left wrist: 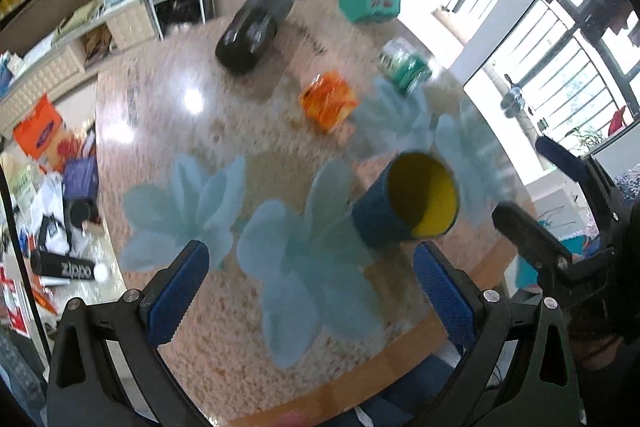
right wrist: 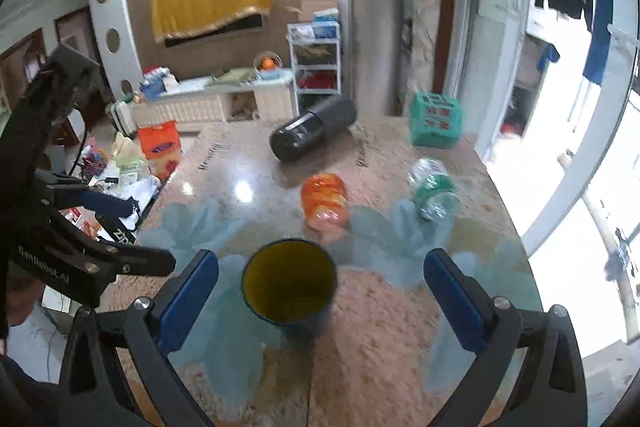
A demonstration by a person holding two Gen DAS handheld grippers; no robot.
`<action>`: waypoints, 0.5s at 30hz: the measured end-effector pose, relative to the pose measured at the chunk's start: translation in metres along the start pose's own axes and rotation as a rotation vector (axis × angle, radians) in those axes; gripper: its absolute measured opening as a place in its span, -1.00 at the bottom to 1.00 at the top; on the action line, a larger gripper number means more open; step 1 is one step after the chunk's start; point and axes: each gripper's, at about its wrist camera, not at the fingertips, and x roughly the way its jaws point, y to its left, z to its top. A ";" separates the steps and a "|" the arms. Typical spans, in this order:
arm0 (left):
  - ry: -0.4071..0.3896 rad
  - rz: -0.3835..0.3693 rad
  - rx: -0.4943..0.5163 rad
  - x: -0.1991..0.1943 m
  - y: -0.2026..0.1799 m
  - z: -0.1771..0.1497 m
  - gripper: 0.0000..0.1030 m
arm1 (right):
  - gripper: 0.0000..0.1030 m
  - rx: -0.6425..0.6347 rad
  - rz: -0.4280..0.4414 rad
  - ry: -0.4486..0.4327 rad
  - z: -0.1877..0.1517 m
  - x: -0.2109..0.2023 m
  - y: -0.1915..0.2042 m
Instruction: Flip cup upright
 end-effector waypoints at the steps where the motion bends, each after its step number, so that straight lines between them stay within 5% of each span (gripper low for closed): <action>1: -0.010 0.003 0.003 -0.002 -0.004 0.003 1.00 | 1.00 0.013 -0.013 0.031 0.003 0.000 -0.002; 9: -0.062 0.031 0.007 -0.015 -0.036 0.025 1.00 | 1.00 0.159 -0.021 0.242 0.017 0.004 -0.039; 15: -0.091 0.069 0.010 -0.019 -0.057 0.024 1.00 | 1.00 0.207 0.025 0.234 0.016 -0.007 -0.055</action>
